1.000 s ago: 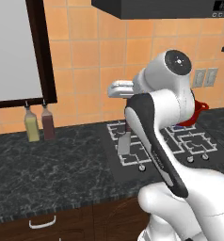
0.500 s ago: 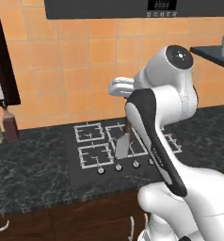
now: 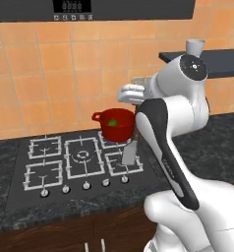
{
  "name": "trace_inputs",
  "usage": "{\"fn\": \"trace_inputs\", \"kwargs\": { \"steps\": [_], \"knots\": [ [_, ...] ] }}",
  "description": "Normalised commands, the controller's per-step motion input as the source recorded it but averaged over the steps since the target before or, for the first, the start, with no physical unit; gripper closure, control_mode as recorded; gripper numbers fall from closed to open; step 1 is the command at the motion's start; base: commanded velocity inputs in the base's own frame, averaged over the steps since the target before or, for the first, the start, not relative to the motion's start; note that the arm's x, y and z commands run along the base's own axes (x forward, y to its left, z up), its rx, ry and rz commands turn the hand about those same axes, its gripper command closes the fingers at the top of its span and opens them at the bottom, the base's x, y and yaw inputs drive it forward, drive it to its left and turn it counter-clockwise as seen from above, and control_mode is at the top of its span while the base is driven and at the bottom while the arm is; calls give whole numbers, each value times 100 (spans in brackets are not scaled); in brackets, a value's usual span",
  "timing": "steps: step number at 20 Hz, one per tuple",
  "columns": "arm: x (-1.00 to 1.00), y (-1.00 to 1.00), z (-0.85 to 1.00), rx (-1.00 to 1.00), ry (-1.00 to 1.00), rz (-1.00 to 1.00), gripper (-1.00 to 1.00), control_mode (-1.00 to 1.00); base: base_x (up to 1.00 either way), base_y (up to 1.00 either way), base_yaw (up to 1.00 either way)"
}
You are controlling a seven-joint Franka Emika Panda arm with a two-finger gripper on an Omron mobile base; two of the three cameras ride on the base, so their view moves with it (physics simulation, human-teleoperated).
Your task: Put the lime and lemon wedge in the pot. Retrieve the spatula and lightly stir the vegetables in the pot.
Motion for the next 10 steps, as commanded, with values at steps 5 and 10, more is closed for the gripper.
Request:
{"fn": "trace_inputs", "kwargs": {
  "steps": [5,10],
  "knots": [
    [0,0,0,0,0,0,100,100,87,-34,1],
    [19,-6,0,-1,-2,0,100,-100,80,-30,0]
  ]
}}
